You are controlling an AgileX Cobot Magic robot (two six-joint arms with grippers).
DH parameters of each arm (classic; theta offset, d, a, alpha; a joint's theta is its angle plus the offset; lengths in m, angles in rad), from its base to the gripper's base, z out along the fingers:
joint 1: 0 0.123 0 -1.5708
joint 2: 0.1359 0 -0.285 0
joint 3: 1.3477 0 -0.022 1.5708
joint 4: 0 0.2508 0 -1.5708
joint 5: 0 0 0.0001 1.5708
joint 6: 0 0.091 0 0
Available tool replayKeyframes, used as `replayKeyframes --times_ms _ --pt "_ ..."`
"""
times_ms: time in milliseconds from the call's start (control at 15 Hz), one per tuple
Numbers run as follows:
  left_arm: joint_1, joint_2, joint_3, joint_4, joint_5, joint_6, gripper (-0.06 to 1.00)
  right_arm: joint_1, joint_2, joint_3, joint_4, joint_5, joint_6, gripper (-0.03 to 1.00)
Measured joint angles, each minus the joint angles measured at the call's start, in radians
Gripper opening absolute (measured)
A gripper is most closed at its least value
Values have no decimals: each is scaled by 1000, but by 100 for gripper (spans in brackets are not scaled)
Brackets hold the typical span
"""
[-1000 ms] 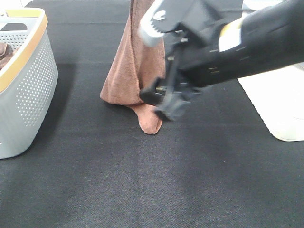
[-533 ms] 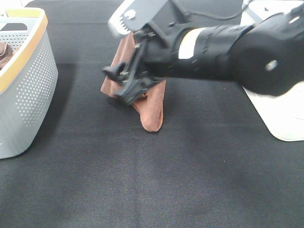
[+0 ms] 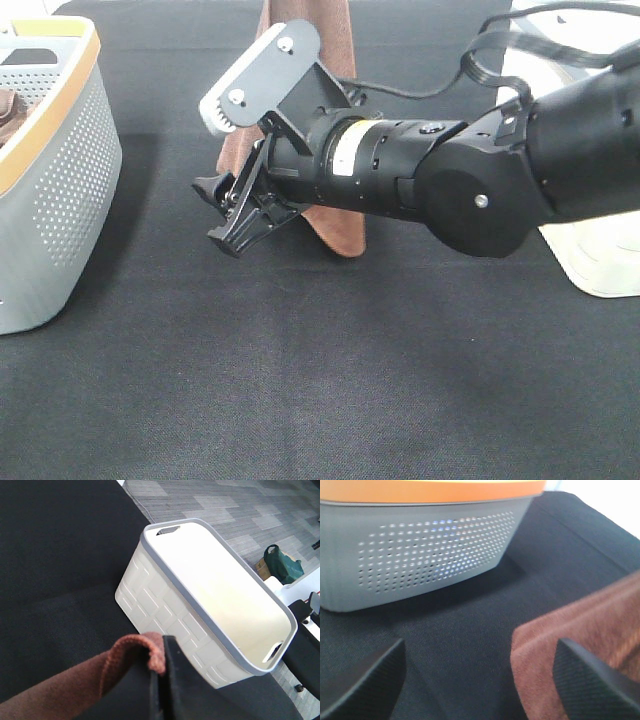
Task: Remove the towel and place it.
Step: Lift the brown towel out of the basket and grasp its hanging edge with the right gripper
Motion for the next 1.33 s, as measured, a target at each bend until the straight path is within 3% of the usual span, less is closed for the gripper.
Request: replayKeyframes --times_ms 133,333,600,733,933,1200,1333 --pt "0 -36 0 34 2 0 0 0 0 0 174 -8 -93 76" --pt "3 -90 0 71 28 0 0 0 0 0 579 -73 -468 76" --pt "3 -105 0 135 58 0 0 0 0 0 989 -222 -783 76" --pt "3 -105 0 169 58 0 0 0 0 0 1063 -246 -822 76" --pt "3 -106 0 180 58 0 0 0 0 0 1078 -261 -844 76" --pt "3 -107 0 315 32 1 0 0 0 0 1152 -410 -941 76" --pt "3 -107 0 367 22 1 0 0 0 0 1154 -429 -952 76"
